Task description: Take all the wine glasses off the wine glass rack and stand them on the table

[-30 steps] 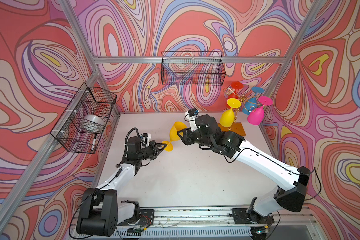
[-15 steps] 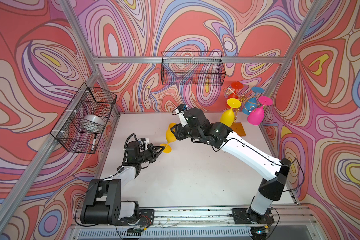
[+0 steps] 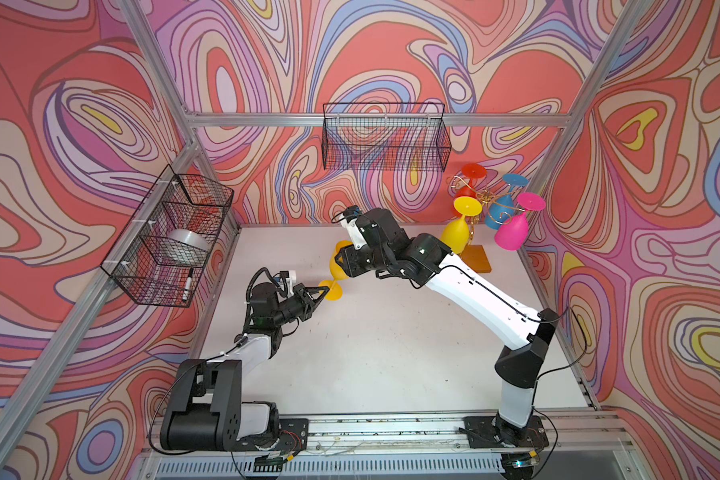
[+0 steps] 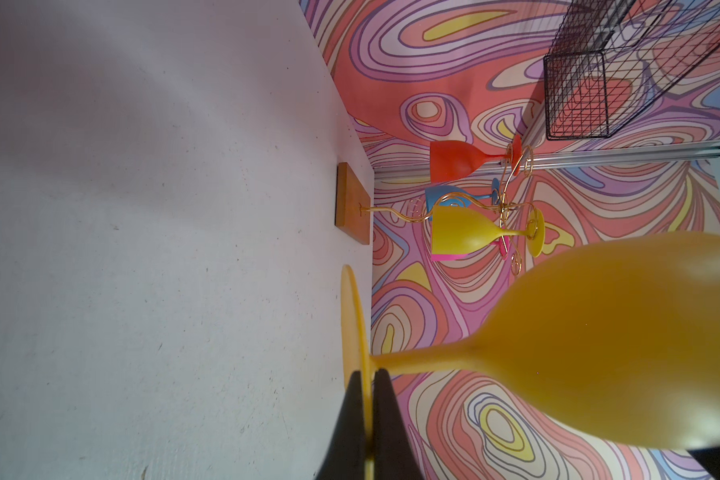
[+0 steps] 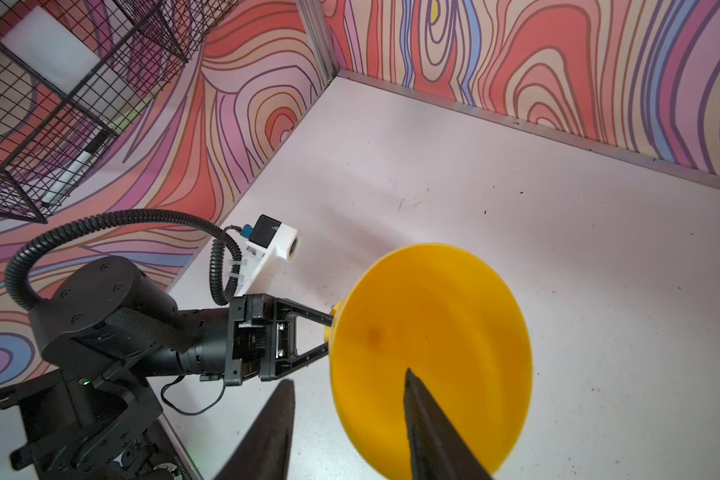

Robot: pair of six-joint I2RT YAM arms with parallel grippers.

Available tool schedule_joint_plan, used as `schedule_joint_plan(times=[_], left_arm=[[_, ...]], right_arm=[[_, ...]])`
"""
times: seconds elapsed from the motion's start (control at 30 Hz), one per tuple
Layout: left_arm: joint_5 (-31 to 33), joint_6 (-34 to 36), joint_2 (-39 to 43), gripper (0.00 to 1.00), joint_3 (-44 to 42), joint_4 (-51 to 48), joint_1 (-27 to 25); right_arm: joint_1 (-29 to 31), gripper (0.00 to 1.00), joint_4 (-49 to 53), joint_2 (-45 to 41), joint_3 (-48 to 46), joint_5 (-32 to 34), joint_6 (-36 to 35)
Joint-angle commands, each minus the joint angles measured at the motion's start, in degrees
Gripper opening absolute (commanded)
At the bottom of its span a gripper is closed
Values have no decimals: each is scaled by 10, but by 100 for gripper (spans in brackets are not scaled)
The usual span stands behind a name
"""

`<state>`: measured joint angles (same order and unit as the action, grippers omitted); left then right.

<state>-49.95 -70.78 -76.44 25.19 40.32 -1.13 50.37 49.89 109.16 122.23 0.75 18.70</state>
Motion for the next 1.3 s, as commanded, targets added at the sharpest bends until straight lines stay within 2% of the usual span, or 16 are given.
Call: schedule_joint_plan(times=[0.0,0.23,0.53,0.67,0.7,0.77,0.9,1.13,1.27], left_arm=[[-10,-11,-3,0,-5,41,3],[-12,-11,-3,0,-3,40,2],[-14,-14,-6,0,-2,43,2],[-22,-16,-7,0,1,48,2],[-23,-16,-8,3,2,48,2],[-28,-16,-8,21,7,43,2],[-33,-12,-6,39,10,40,2],[-25,21,6,61,19,-15,2],[-15,67,27,68,36,-89,-5]], right_arm=[[-3,44,26,22,28,-12,-13],[-3,38,43,50,63,-25,-22],[-7,18,44,55,69,-44,-27],[-11,0,45,57,68,-54,-28],[-11,0,45,57,68,-53,-29],[-12,0,41,52,62,-52,-30],[-12,0,26,33,36,-46,-29],[-14,0,15,-18,-28,-4,-27],[-13,0,5,-72,-96,27,-21]])
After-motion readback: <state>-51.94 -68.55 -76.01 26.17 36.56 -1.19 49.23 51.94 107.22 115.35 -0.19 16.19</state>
